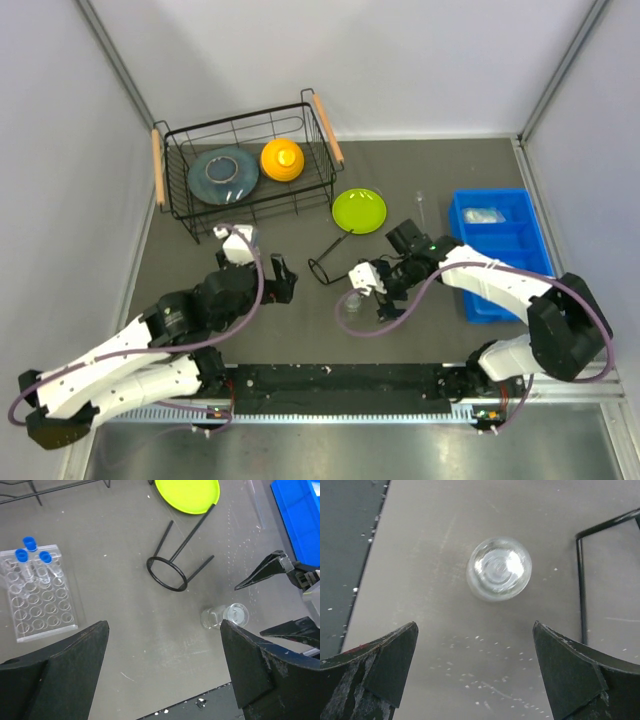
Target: Organize the chemistry lab equipment
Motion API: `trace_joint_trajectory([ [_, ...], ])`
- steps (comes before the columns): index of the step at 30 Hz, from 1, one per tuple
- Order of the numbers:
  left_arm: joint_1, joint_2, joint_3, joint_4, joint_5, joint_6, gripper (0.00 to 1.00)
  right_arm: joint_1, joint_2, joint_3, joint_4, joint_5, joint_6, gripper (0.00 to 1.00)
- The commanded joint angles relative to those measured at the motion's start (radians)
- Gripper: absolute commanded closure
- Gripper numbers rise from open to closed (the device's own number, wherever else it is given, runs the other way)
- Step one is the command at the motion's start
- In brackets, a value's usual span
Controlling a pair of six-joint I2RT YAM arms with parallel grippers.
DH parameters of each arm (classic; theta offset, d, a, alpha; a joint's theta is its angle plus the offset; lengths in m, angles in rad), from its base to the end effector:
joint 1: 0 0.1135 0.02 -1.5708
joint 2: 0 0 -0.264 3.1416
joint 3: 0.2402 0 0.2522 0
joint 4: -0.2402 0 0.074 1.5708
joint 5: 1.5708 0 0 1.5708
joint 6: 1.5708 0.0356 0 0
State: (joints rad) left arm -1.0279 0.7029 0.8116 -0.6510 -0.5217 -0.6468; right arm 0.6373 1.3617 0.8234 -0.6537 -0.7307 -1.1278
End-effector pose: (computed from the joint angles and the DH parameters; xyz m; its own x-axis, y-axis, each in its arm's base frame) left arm 0.0903 -0.1153 0.3163 -0.5272 -0.1375 -0.8385 0.2557 0.9154 -0.3109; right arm 0.1815 0.1640 0.2043 0.2595 -0.6451 -0.7187 -0.9496 -0.3059 -0.0683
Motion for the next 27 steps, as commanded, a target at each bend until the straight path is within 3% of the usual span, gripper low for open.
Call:
trace_joint_trajectory([
  [1,0.003,-0.081,-0.043,-0.033,-0.077,-0.037,0.01,0.076,0.065,0.095,0.081,0.109,0.033,0.01],
  [11,0.005,-0.181,-0.091,-0.064,-0.104,-0.060,0.01,0.222,0.181,0.158,0.106,0.185,0.114,0.05],
  [20,0.003,-0.198,-0.111,-0.061,-0.103,-0.065,0.01,0.237,0.227,0.178,0.111,0.223,0.166,0.23],
  [27,0.003,-0.200,-0.114,-0.053,-0.103,-0.060,0.01,0.243,0.237,0.192,0.117,0.221,0.191,0.30],
])
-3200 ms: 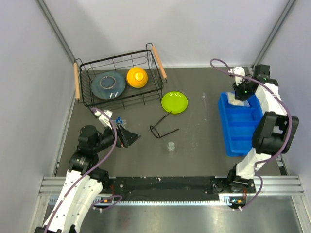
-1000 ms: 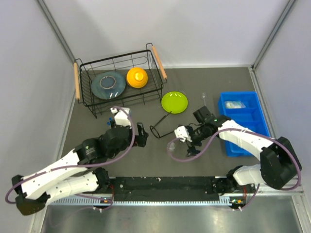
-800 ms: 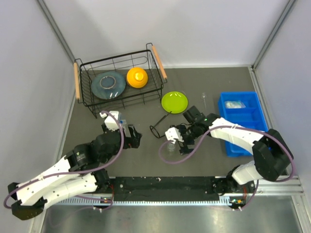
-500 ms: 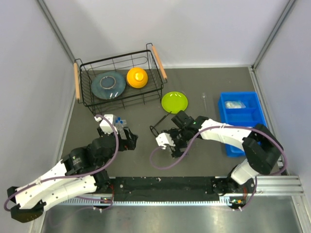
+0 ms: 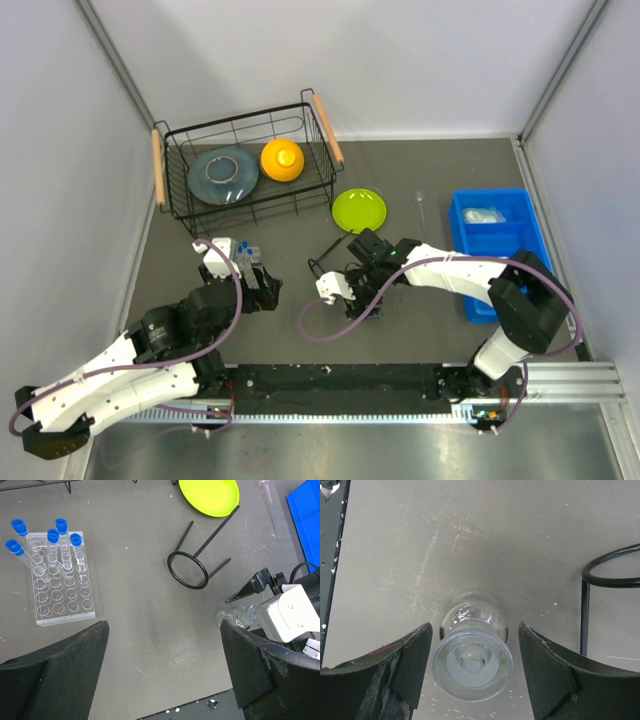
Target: Organize the chemistry lab equipment
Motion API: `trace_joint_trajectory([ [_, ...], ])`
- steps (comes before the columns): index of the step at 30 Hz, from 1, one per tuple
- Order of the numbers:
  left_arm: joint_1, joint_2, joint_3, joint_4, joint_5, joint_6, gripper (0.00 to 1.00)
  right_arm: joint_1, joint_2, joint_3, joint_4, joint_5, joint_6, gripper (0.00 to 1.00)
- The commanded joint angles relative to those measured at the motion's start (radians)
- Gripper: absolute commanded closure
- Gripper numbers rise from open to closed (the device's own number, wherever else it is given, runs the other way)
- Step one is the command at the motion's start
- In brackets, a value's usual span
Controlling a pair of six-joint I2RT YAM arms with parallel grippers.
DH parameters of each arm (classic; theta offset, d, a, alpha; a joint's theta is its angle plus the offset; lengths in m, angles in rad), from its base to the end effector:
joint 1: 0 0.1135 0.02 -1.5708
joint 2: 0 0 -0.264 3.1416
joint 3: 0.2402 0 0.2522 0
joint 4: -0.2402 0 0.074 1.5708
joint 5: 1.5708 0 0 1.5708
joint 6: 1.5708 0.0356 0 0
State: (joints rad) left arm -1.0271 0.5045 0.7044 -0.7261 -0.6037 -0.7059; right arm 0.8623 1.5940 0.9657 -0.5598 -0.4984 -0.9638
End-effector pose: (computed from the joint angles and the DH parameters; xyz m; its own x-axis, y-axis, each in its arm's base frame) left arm 0.0723 -0.0806 0.2967 -0.4900 -0.2217 -0.8430 0.1744 0.9226 -0.3440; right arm 0.1816 0.2380 0.1843 0.2989 -0.7599 -0.5772 -0.9425 -0.3299 -0.0538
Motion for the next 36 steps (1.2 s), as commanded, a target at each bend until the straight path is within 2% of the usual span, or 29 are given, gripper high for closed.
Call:
trace_joint_trajectory([
  [1,0.002,-0.001,-0.006,0.022,-0.019,-0.001,0.01,0.017,0.004,0.050,0.023,-0.012,0.034,0.32],
  [4,0.002,-0.004,-0.009,0.027,-0.018,-0.001,0.01,0.021,0.007,0.051,0.024,-0.014,0.043,0.39],
  [7,0.004,-0.006,-0.011,0.027,-0.016,-0.003,0.01,0.023,0.004,0.053,0.028,-0.014,0.060,0.51],
  [8,0.002,-0.006,-0.013,0.028,-0.016,-0.004,0.01,0.023,0.000,0.053,0.029,-0.012,0.066,0.59],
  [10,0.002,-0.007,-0.014,0.027,-0.013,-0.004,0.01,0.023,-0.008,0.057,0.029,-0.011,0.085,0.68],
  [14,0.004,-0.008,-0.019,0.030,-0.005,-0.007,0.01,0.021,-0.063,0.044,0.018,-0.014,0.099,0.73],
  [20,0.002,-0.007,-0.029,0.050,0.008,-0.007,0.01,-0.060,-0.163,0.091,-0.132,-0.057,0.146,0.76],
  [26,0.002,0.005,-0.051,0.102,0.024,-0.004,0.01,-0.265,-0.310,0.113,-0.264,-0.057,0.200,0.76],
  [30,0.002,0.032,-0.060,0.137,0.038,0.008,0.01,-0.492,-0.388,0.116,-0.270,-0.066,0.241,0.75],
  [31,0.004,0.037,-0.060,0.143,0.044,0.011,0.01,-0.590,-0.396,0.117,-0.272,-0.072,0.249,0.75],
  [33,0.002,0.060,-0.059,0.169,0.051,0.023,0.01,-0.690,-0.411,0.128,-0.270,-0.066,0.249,0.75],
  [34,0.002,0.068,-0.057,0.175,0.062,0.029,0.01,-0.782,-0.413,0.134,-0.267,-0.063,0.250,0.75],
  [36,0.004,0.091,-0.054,0.200,0.071,0.042,0.01,-0.857,-0.396,0.162,-0.258,-0.063,0.258,0.75],
])
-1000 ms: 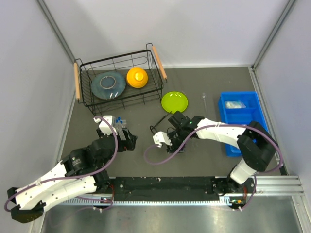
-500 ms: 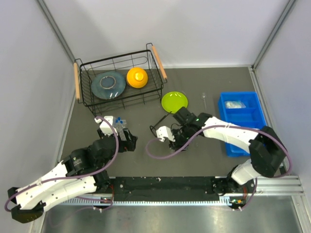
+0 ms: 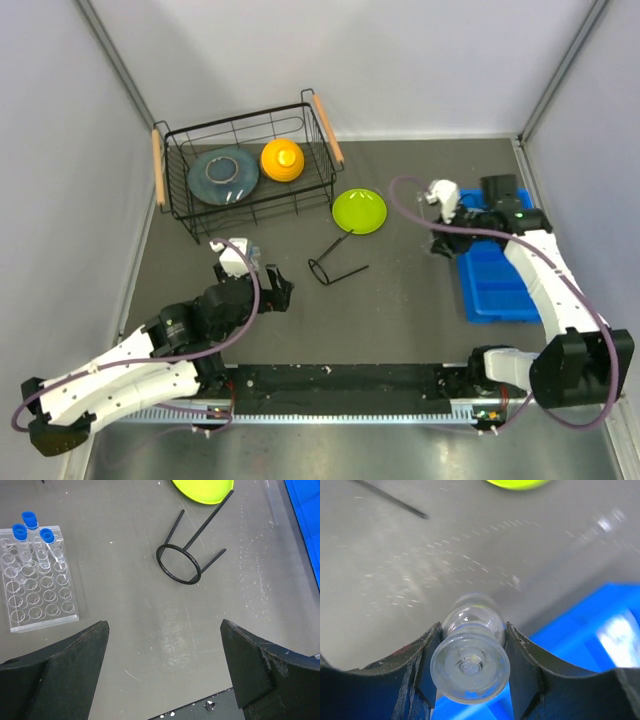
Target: Organize the chemistry lab equipment
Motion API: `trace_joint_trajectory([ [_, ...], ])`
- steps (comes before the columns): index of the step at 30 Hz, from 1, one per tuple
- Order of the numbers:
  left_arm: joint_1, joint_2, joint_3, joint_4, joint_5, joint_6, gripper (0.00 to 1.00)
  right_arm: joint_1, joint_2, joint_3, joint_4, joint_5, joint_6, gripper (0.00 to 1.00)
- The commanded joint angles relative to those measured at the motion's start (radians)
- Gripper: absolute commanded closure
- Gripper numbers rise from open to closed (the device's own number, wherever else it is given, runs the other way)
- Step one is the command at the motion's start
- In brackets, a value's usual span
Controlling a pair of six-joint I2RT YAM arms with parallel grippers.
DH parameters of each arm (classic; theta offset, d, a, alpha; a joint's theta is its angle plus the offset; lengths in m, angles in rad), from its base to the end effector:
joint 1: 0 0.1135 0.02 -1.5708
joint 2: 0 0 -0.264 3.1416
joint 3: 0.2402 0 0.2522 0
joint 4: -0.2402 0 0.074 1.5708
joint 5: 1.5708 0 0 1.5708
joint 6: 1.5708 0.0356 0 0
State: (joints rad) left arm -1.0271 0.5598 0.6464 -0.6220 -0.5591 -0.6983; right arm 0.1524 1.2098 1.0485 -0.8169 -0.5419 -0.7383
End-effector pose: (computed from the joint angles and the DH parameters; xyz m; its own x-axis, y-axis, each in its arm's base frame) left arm 0.0807 -0.0970 0.2815 -0.5168 -0.1985 -0.8327 0.2053 0.9156 -0.3457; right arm 0.2310 0.0541 0.2937 -0.3272 -0.6336 -0.7010 -0.8586 0.5092 -0.0595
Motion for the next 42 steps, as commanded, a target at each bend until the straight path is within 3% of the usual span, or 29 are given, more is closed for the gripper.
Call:
trace_joint_trajectory([
  [1,0.002,0.043,0.004,0.103,0.030,0.036,0.01,-0.202,-0.003,0.090,0.010,-0.009,0.049,0.75],
  [5,0.004,0.072,0.010,0.131,0.053,0.043,0.01,-0.402,0.075,0.128,0.088,0.037,0.086,0.75],
  [9,0.004,0.078,0.001,0.157,0.068,0.042,0.01,-0.456,0.177,0.145,0.171,0.109,0.120,0.74],
  [16,0.004,0.072,-0.013,0.162,0.079,0.025,0.01,-0.455,0.333,0.136,0.283,0.217,0.191,0.73],
  [32,0.004,0.078,-0.034,0.196,0.105,0.002,0.01,-0.455,0.448,0.024,0.394,0.252,0.208,0.65],
  [36,0.004,0.086,-0.040,0.212,0.114,-0.003,0.01,-0.456,0.418,0.010,0.390,0.250,0.206,0.42],
  [42,0.005,0.101,-0.022,0.217,0.117,0.006,0.01,-0.455,0.300,0.025,0.349,0.247,0.197,0.25],
])
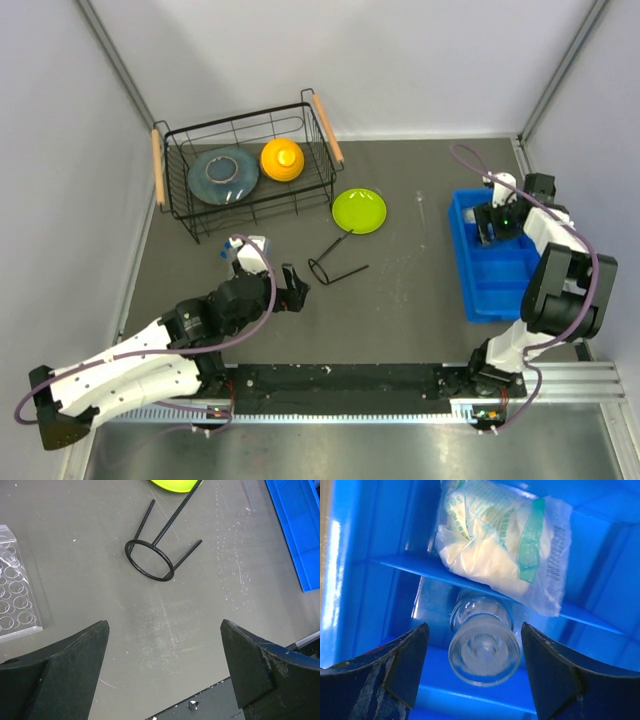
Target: Organize the chemistry lab equipment
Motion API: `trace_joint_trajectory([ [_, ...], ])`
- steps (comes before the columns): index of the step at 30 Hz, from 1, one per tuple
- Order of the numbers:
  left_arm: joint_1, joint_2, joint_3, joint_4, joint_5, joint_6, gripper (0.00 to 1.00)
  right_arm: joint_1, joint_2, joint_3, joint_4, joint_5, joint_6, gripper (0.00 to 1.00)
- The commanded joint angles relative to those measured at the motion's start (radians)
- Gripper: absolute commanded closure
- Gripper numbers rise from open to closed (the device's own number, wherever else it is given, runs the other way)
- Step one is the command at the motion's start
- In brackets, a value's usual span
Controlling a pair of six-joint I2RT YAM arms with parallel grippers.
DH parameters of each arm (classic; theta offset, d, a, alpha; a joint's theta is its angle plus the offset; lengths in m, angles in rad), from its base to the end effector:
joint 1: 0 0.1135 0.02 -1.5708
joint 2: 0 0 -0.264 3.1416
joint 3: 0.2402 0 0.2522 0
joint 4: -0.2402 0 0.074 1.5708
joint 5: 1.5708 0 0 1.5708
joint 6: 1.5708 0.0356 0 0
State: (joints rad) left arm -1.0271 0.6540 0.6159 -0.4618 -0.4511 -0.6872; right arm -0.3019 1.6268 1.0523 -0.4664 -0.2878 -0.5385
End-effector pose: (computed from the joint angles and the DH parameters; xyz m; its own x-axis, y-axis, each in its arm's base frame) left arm 0.0912 -0.1209 0.2739 -0.5547 -0.1859 -0.8110 0.2851 0.8732 -0.3952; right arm 0.3159 -0.0878 0.2010 -0.7832 -0.2711 -0.5595 -0.2953 0.9541 -0.0490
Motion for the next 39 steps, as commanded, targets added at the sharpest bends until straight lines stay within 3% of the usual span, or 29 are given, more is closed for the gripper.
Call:
trace_joint_trajectory([
  [1,0.005,0.010,0.015,0.057,0.012,-0.003,0.01,0.000,-0.146,0.037,-0.014,-0.010,-0.005,0.24],
  [7,0.009,0.029,0.044,0.061,0.032,0.002,0.01,0.000,-0.263,0.106,-0.110,-0.050,-0.032,0.19],
  [12,0.027,0.042,0.056,0.071,0.061,-0.018,0.01,0.061,-0.370,0.127,-0.239,-0.287,-0.075,0.19],
  [16,0.067,0.059,0.064,0.060,0.095,-0.051,0.01,0.248,-0.445,0.039,-0.247,-0.480,-0.052,0.19],
  [18,0.082,0.064,0.074,0.043,0.103,-0.061,0.01,0.442,-0.465,-0.004,-0.210,-0.514,-0.017,0.19],
  [21,0.108,0.068,0.096,-0.014,0.089,-0.081,0.01,0.707,-0.492,-0.095,-0.071,-0.428,0.032,0.20],
  [28,0.124,0.000,0.140,-0.188,-0.030,-0.127,0.01,1.016,-0.345,-0.126,0.176,-0.165,0.213,0.22],
  [30,0.124,-0.025,0.139,-0.224,-0.046,-0.144,0.01,1.073,-0.270,-0.115,0.258,-0.041,0.299,0.23],
  [39,0.124,-0.140,0.108,-0.299,-0.067,-0.204,0.01,1.189,-0.061,-0.028,0.380,0.053,0.402,0.28],
])
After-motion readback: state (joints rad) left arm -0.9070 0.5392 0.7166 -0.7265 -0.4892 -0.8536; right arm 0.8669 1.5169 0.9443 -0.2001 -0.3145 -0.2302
